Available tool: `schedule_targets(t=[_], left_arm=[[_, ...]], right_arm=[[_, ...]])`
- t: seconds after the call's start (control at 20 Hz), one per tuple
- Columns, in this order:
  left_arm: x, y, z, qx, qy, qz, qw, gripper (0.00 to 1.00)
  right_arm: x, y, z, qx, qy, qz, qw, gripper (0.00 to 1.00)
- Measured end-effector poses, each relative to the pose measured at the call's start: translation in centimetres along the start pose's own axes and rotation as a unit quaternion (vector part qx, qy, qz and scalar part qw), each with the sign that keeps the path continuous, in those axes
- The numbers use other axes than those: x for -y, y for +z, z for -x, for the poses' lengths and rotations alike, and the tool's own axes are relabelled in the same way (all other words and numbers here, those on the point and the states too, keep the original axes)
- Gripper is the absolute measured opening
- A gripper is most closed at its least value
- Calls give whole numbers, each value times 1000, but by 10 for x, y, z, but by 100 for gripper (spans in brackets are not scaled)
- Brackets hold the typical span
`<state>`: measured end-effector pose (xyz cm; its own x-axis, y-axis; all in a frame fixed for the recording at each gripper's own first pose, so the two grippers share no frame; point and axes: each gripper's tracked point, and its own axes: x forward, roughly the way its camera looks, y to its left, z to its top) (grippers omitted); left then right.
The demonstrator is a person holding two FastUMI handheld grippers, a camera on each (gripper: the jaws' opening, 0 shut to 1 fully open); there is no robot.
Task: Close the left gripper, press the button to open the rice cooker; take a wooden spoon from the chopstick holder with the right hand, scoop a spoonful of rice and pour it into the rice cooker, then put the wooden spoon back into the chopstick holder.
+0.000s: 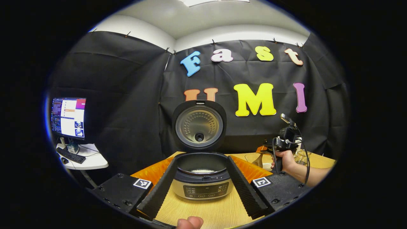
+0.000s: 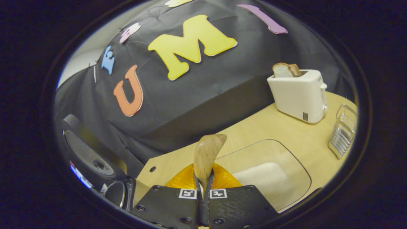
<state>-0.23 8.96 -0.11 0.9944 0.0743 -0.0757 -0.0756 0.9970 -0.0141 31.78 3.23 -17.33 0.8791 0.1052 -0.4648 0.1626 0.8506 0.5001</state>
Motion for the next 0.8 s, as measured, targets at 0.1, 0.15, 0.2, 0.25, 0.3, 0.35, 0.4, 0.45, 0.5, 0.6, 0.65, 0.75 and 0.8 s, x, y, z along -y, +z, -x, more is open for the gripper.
schedule_targets(t=[0.1,0.15,0.2,0.25,0.3,0.35,0.4,0.45,0.5,0.6,0.65,0.75,0.8], left_arm=[[0,0,0,0,1,-1,1000,99],[0,-1,0,0,0,0,1000,99],[-1,0,-1,0,0,3,1000,99],[-1,0,0,-1,0,5,1000,99],[-1,-1,-1,-1,0,7,1000,99],[-1,-1,-1,-2,1,7,1000,99],[-3,-1,-1,-2,2,7,1000,99],[-3,-2,-1,-2,3,6,1000,99],[-3,-2,-1,-2,2,7,1000,99],[-3,-3,-2,-3,2,9,1000,99],[-3,-3,-2,-4,2,9,1000,99],[-4,-4,-2,-5,5,9,1000,99],[-3,-3,-2,-4,4,9,1000,99]], right_arm=[[7,2,1,-2,8,-33,999,0],[10,4,2,0,12,-53,999,0],[13,5,3,2,18,-73,997,0],[14,7,3,4,23,-91,996,0],[15,9,4,7,27,-105,994,0],[17,12,5,13,28,-114,993,0],[16,13,9,18,29,-118,992,0],[16,16,12,22,31,-120,992,0],[18,20,16,28,32,-124,991,0],[19,32,25,41,39,-145,988,0],[21,38,29,46,42,-155,986,0],[29,49,36,49,47,-173,983,1],[33,55,41,51,50,-188,980,0]])
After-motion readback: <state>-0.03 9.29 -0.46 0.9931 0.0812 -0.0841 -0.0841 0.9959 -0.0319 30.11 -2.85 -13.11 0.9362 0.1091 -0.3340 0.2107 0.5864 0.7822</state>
